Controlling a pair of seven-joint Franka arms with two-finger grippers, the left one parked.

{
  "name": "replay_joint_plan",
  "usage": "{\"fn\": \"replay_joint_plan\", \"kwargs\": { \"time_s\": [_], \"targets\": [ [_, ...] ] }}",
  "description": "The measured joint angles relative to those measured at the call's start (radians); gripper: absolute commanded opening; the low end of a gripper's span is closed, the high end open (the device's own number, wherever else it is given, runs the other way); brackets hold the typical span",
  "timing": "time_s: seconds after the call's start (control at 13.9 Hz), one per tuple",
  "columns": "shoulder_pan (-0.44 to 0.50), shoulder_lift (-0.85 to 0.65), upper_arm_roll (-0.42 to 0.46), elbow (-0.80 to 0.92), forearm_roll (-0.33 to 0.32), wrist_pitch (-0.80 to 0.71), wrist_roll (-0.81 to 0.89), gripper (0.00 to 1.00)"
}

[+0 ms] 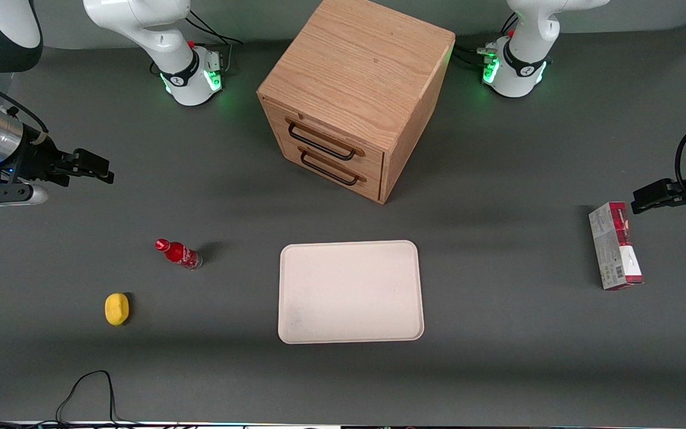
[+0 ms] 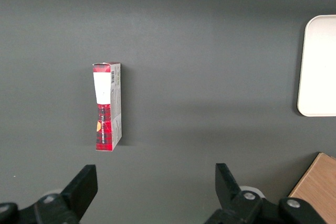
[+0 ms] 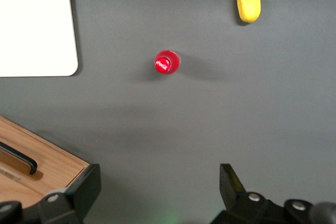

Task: Place coke bottle on tray
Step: 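Move the open right gripper down toward the red Coca-Cola bottle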

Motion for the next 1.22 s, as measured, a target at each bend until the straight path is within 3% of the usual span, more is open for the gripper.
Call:
{"fn": "replay_joint_plan", "kwargs": {
  "time_s": [0.86,1.22],
  "targets": [
    [-0.005,0.083,0.0,0.127,0.0,-0.063,0.005,1.0],
    [-0.004,0.294,0.006,0.378,0.0,-0.133,0.052,1.0]
  ]
}}
